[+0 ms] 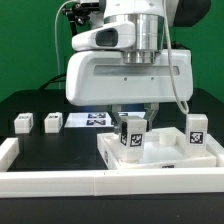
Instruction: Assemble square table
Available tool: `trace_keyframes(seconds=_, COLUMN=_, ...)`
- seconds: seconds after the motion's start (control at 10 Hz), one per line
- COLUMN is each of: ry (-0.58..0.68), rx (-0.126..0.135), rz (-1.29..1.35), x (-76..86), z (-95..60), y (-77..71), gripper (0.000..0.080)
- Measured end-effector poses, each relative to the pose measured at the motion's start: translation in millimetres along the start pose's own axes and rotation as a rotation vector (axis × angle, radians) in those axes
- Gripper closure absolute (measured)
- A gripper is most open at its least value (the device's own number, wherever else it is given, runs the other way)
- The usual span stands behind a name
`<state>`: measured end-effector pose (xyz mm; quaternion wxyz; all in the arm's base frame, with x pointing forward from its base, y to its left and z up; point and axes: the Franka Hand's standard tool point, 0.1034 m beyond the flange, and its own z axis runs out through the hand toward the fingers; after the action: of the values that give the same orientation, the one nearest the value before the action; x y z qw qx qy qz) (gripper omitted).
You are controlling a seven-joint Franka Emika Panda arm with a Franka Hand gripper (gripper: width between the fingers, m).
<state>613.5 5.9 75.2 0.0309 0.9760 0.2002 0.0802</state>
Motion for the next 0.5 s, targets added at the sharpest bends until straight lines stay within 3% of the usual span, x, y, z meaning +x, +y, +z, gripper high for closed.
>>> trace_keyframes(seconds=0.5, ry=0.001, rx=0.003, rz=0.235, x=0.2, z=0.0, y=-0.4, gripper=0.0509)
